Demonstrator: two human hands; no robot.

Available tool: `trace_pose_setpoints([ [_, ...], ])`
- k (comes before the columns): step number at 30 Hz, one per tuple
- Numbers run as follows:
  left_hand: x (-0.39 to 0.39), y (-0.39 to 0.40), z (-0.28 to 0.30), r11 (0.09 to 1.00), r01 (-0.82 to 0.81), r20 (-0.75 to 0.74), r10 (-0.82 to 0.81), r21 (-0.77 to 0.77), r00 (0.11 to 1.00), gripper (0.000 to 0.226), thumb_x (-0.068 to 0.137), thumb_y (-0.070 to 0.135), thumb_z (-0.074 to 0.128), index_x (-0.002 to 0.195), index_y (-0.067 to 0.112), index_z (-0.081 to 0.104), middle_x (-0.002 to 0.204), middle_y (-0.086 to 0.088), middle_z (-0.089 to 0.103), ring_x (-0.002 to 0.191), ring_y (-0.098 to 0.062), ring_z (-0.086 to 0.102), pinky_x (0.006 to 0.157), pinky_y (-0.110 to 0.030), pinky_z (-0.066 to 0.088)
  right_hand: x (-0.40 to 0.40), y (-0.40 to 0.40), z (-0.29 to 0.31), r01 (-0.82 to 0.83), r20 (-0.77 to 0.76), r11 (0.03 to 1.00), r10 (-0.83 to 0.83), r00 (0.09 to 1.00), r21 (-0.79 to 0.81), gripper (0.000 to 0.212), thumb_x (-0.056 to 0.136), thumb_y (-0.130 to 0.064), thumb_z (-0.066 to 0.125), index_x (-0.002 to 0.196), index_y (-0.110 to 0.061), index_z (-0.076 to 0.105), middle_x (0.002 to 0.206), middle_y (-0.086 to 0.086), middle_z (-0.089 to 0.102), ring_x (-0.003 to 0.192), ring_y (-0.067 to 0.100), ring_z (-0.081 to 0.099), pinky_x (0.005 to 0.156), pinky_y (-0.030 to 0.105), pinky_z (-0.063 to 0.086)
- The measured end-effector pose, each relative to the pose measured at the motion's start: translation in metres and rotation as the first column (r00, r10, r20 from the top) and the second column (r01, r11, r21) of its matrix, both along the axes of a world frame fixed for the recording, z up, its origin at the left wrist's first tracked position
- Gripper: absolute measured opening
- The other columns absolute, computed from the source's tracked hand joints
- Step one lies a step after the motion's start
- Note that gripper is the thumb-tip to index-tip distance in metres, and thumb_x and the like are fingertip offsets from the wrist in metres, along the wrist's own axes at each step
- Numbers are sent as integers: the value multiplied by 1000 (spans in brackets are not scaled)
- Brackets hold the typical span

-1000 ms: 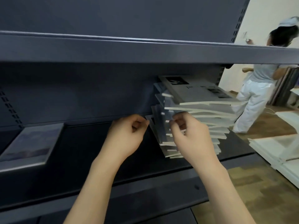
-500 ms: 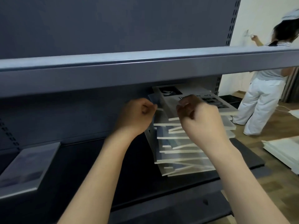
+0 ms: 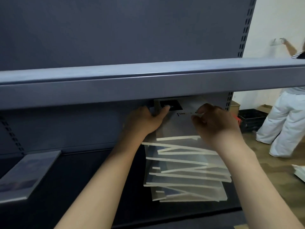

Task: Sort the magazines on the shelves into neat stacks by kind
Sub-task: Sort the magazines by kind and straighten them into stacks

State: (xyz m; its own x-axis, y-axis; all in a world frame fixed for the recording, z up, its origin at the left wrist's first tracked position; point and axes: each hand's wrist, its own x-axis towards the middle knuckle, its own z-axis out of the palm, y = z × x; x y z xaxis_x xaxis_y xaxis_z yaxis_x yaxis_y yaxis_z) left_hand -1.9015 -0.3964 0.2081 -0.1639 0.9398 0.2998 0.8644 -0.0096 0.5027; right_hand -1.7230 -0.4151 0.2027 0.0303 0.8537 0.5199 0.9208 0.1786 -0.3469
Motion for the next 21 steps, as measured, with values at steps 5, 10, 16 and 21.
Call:
trace_pose_setpoints([
  [5, 27, 2, 13, 975, -67, -175, 30, -210, 984, 94, 70, 85, 34, 123, 11, 56, 128, -9, 56, 115, -27, 54, 83, -29, 42, 29, 3, -10, 52, -70, 998, -50, 996, 20, 33, 94, -35, 44, 119, -18, 58, 119, 11, 56, 109, 34, 52, 82, 35, 43],
  [10, 32, 1, 16, 962, -84, -168, 40, -260, 985, 83, 73, 79, 43, 123, 13, 56, 125, -8, 58, 106, -25, 56, 78, -27, 40, 51, 9, -20, 62, -221, 998, -57, 974, 14, 33, 96, -40, 44, 118, -20, 59, 119, 12, 55, 103, 31, 52, 71, 30, 36],
  [16, 40, -2, 20, 959, -93, -82, 74, -267, 994, 79, 79, 68, 51, 132, 10, 47, 135, -9, 51, 116, -26, 52, 78, -25, 36, 71, 19, -34, -48, -393, 998, 25, 919, -50, 30, 95, -41, 44, 106, -18, 59, 96, 2, 58, 84, 18, 46, 71, 29, 34],
  [21, 36, 4, 21, 948, -120, 13, 129, -296, 992, 89, 75, 65, 60, 136, 4, 40, 141, -11, 44, 121, -28, 48, 82, -27, 37, 87, 28, -43, -88, -451, 990, 30, 892, -109, 33, 94, -42, 41, 86, -17, 61, 82, -2, 62, 82, 22, 55, 64, 27, 34],
])
